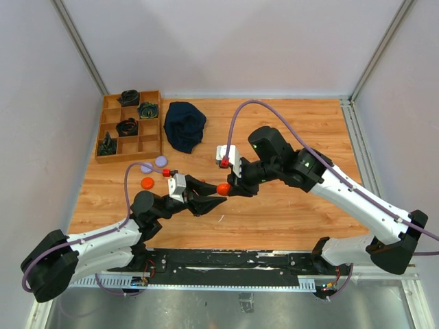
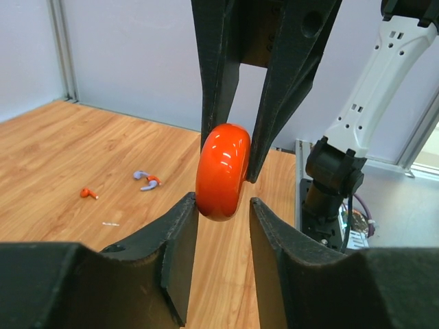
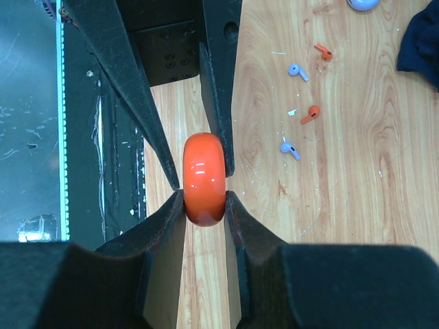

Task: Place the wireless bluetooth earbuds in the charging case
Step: Pick up the charging case at the center of the board.

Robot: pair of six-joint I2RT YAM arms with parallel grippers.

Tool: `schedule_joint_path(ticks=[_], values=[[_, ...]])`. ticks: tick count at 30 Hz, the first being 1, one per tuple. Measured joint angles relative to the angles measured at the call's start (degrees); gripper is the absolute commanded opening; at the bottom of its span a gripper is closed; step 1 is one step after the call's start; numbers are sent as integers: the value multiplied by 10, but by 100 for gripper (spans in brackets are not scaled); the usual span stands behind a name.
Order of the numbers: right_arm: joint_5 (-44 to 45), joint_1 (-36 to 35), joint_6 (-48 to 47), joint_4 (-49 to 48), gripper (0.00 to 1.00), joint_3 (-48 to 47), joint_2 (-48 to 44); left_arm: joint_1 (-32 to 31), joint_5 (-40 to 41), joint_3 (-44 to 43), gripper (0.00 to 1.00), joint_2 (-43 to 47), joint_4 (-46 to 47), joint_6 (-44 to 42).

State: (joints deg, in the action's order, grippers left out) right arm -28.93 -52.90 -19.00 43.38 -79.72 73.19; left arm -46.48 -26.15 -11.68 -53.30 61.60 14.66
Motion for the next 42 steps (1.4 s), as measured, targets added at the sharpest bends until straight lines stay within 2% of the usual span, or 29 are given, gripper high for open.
schedule_joint_path(ticks=[5,12,19,26,35,42], values=[[2,0,4,-4,4,0,-2,0,0,0,42,0,0,4],[1,0,8,-6,4,1,-2,0,3,0,31,0,0,7],[2,-1,8,-6,6,2,-2,0,4,2,30,-1,3,13],[5,-3,8,-7,9,5,-2,0,3,5,22,-7,10,20],[4,-4,9,-15,6,12,-3,0,4,12,41,-12,28,25],[5,-4,16,-33,5,21,-5,0,4,12,43,-21,53,35]])
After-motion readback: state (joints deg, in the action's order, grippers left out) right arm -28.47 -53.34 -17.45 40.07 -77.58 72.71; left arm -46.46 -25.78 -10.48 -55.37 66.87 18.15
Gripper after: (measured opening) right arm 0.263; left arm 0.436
